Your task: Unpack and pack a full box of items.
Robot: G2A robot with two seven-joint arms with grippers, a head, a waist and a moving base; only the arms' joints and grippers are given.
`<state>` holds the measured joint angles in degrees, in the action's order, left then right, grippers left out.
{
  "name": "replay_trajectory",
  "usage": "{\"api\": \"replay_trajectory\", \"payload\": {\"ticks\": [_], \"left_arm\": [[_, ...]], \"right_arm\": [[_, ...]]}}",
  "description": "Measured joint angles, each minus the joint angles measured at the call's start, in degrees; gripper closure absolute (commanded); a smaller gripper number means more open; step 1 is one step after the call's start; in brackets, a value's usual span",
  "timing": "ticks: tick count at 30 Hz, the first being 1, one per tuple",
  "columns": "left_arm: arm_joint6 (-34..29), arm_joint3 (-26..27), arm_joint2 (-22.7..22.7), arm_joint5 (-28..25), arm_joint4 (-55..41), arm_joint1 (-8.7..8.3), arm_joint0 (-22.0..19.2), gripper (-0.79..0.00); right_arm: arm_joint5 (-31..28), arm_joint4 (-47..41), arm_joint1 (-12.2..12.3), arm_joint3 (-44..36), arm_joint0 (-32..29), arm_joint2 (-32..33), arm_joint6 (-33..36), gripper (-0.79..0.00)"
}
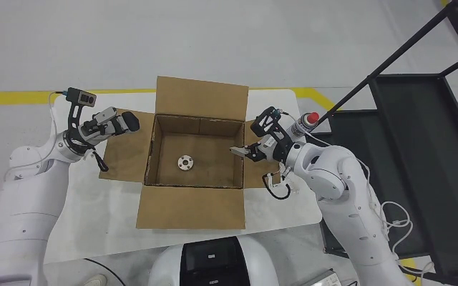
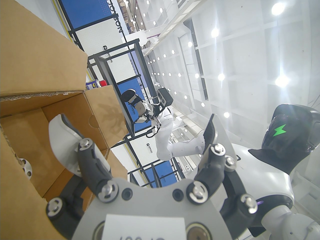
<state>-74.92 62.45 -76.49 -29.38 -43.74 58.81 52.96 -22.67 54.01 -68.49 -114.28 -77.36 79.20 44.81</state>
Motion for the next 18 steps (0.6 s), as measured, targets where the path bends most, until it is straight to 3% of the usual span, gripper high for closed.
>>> {"api": "replay_trajectory", "payload": {"ticks": [4,14,18], "left_arm": [[0.00,0.00,0.00,0.00,0.00,0.00,0.00,-0.785],[0.00,0.00,0.00,0.00,0.00,0.00,0.00,-0.785],[0.00,0.00,0.00,0.00,0.00,0.00,0.00,-0.785]], "right_arm": [[-1.63,1.04,-0.44,2.88,2.67,-4.81,-1.52,-0.785],[-3.97,9.45,-3.94,19.33,20.86,-26.38,-0.08,-0.785],[-5.04,12.48,-5.36,25.22,25.99,-32.04,-0.09,-0.785]]}}
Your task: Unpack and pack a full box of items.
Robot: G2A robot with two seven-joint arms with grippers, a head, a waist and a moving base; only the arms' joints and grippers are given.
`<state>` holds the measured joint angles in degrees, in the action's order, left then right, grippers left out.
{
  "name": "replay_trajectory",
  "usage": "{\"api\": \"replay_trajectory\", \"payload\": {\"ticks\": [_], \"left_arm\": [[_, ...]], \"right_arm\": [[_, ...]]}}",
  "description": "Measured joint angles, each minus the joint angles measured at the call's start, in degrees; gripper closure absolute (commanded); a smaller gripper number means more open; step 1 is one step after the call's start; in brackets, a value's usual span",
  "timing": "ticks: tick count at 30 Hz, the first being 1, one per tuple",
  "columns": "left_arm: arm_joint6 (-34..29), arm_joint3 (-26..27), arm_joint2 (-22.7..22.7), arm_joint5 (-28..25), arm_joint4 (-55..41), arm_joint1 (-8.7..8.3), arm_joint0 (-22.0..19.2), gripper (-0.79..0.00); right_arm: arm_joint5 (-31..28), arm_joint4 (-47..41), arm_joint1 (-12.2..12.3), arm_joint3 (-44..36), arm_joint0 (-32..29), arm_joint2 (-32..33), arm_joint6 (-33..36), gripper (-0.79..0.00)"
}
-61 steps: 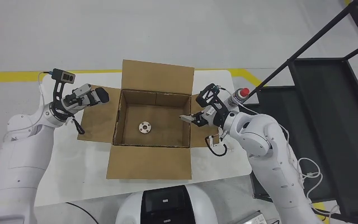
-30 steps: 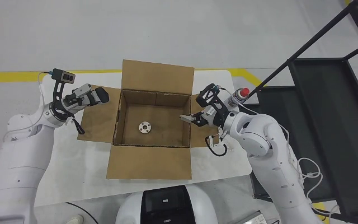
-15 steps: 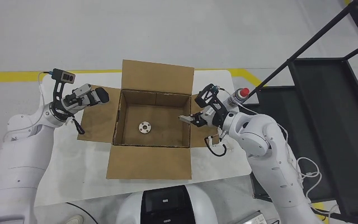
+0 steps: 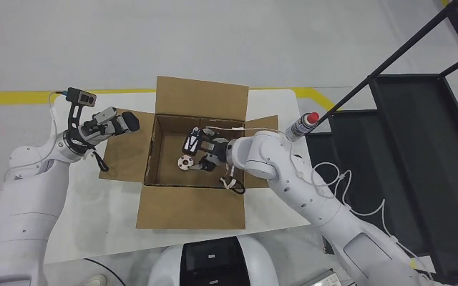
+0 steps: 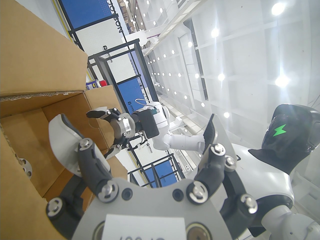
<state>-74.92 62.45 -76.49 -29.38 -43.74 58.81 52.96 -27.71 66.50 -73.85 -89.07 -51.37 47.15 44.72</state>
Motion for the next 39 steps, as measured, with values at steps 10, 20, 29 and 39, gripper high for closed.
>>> {"api": "replay_trajectory", "payload": {"ticks": [10,20,29,39], "left_arm": [[0.00,0.00,0.00,0.00,0.00,0.00,0.00,-0.785],[0.00,0.00,0.00,0.00,0.00,0.00,0.00,-0.785],[0.00,0.00,0.00,0.00,0.00,0.00,0.00,-0.785],[0.00,0.00,0.00,0.00,0.00,0.00,0.00,-0.785]], "right_arm": [[-1.87,4.20,-0.84,3.21,3.30,-3.43,-0.05,-0.785],[-2.93,4.41,-1.04,4.60,3.41,-4.25,-0.72,-0.785],[-7.77,1.47,-6.83,23.85,13.64,-14.07,-10.10,-0.785],[-8.52,1.27,-15.89,43.44,20.86,-23.90,-16.42,-0.785]]}}
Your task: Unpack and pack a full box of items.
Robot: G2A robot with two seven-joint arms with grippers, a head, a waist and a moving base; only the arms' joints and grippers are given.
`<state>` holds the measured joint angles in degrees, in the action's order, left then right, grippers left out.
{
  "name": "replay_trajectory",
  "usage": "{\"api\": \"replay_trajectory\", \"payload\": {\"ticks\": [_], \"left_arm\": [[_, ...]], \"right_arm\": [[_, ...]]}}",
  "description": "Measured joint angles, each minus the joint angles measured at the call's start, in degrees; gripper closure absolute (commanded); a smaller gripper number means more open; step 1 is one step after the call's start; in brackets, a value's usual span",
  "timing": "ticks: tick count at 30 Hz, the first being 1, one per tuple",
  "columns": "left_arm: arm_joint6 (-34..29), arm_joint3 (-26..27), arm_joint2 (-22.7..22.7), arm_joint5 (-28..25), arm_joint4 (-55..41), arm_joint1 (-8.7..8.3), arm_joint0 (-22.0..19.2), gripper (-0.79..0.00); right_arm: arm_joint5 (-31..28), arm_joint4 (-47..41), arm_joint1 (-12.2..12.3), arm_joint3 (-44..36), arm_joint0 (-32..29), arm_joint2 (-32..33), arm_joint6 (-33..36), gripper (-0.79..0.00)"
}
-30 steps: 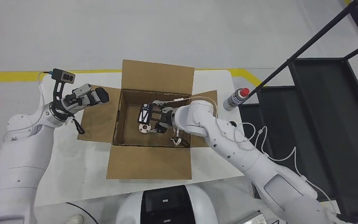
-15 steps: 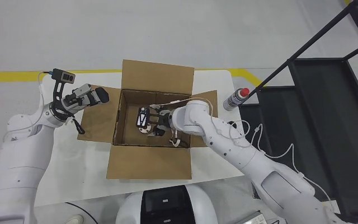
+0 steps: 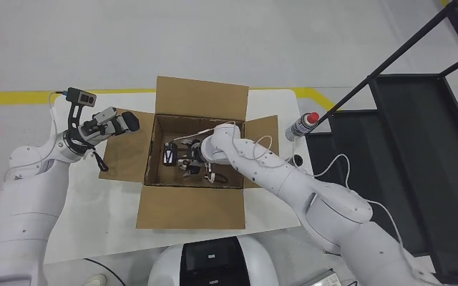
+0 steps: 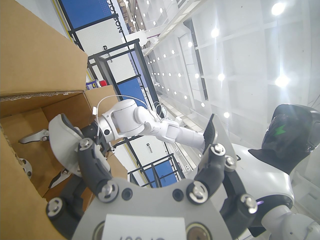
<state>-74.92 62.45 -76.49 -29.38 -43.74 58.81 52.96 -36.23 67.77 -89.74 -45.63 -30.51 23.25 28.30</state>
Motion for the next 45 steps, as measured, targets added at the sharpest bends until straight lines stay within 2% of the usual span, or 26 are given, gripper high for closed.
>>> {"api": "replay_trajectory", "payload": {"ticks": [5,12,13,14,15,17,18,19,29,35,40,45], "left_arm": [[0.00,0.00,0.00,0.00,0.00,0.00,0.00,-0.785],[0.00,0.00,0.00,0.00,0.00,0.00,0.00,-0.785],[0.00,0.00,0.00,0.00,0.00,0.00,0.00,-0.785],[0.00,0.00,0.00,0.00,0.00,0.00,0.00,-0.785],[0.00,0.00,0.00,0.00,0.00,0.00,0.00,-0.785],[0.00,0.00,0.00,0.00,0.00,0.00,0.00,-0.785],[0.00,0.00,0.00,0.00,0.00,0.00,0.00,-0.785],[0.00,0.00,0.00,0.00,0.00,0.00,0.00,-0.785],[0.00,0.00,0.00,0.00,0.00,0.00,0.00,-0.785],[0.00,0.00,0.00,0.00,0.00,0.00,0.00,-0.785],[0.00,0.00,0.00,0.00,0.00,0.00,0.00,-0.785],[0.00,0.00,0.00,0.00,0.00,0.00,0.00,-0.785]], "right_arm": [[0.27,1.16,-3.58,6.89,1.28,-2.50,-2.94,-0.785],[1.71,2.75,-7.40,14.21,2.62,-4.16,-5.52,-0.785],[1.58,2.82,-7.83,15.00,2.79,-4.27,-5.90,-0.751],[1.42,2.83,-8.39,15.94,3.00,-4.37,-6.23,-0.616],[1.32,2.83,-8.78,16.63,3.15,-4.42,-6.38,-0.409],[1.16,2.86,-9.59,18.32,3.49,-4.51,-6.60,-0.151],[1.09,2.89,-9.90,18.98,3.64,-4.53,-6.73,-0.031],[1.01,2.92,-10.21,19.58,3.80,-4.54,-6.90,0.000],[-0.01,4.16,-12.72,24.33,5.07,-4.72,-8.01,0.000],[-0.48,5.58,-13.48,23.91,6.44,-4.68,-8.76,0.000],[-2.20,5.64,-13.22,21.91,7.88,-3.81,-7.73,0.000],[-4.48,4.15,-11.36,18.72,8.99,-1.32,-6.66,0.000]]}}
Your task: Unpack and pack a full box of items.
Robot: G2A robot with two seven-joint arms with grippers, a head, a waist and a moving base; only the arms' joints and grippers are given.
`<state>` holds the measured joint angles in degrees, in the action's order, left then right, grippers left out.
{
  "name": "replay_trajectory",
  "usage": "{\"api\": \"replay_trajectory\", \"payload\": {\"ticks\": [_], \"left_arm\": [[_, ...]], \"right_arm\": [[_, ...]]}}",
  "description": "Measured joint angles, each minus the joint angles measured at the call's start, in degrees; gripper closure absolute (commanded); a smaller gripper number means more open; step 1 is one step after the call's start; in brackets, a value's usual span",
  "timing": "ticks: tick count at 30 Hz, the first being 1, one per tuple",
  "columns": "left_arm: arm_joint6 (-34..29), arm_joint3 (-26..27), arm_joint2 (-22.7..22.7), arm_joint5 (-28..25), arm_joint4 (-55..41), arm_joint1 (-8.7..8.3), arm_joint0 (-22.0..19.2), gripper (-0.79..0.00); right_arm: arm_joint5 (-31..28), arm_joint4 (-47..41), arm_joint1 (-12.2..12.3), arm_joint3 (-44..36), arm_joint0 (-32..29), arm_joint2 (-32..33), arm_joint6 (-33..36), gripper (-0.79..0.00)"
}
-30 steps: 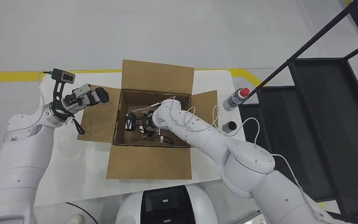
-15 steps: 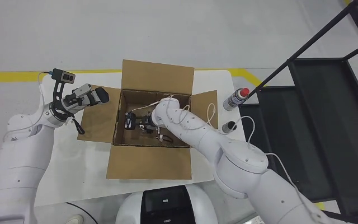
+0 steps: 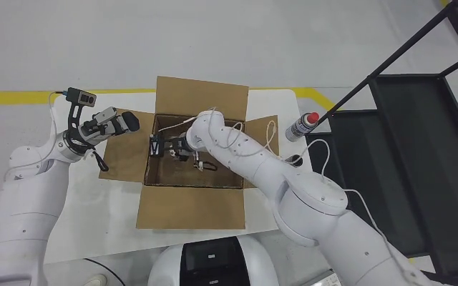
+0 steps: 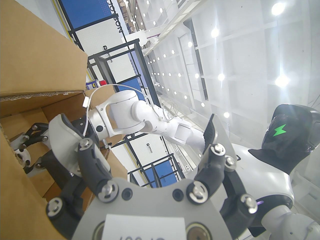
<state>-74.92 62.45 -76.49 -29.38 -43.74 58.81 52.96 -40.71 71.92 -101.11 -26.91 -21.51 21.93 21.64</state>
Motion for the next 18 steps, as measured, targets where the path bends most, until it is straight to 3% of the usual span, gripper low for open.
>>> {"api": "replay_trajectory", "payload": {"ticks": [4,10,13,18], "left_arm": [[0.00,0.00,0.00,0.00,0.00,0.00,0.00,-0.785],[0.00,0.00,0.00,0.00,0.00,0.00,0.00,-0.785],[0.00,0.00,0.00,0.00,0.00,0.00,0.00,-0.785],[0.00,0.00,0.00,0.00,0.00,0.00,0.00,-0.785]], "right_arm": [[-1.63,-1.06,2.89,-4.02,-0.48,2.99,0.42,0.000],[-2.76,-0.63,9.73,-15.02,-5.30,9.79,4.41,0.000],[-2.28,0.78,14.05,-24.60,-10.65,15.04,8.16,0.000],[-3.97,2.90,21.47,-48.43,-25.42,27.46,19.19,0.000]]}}
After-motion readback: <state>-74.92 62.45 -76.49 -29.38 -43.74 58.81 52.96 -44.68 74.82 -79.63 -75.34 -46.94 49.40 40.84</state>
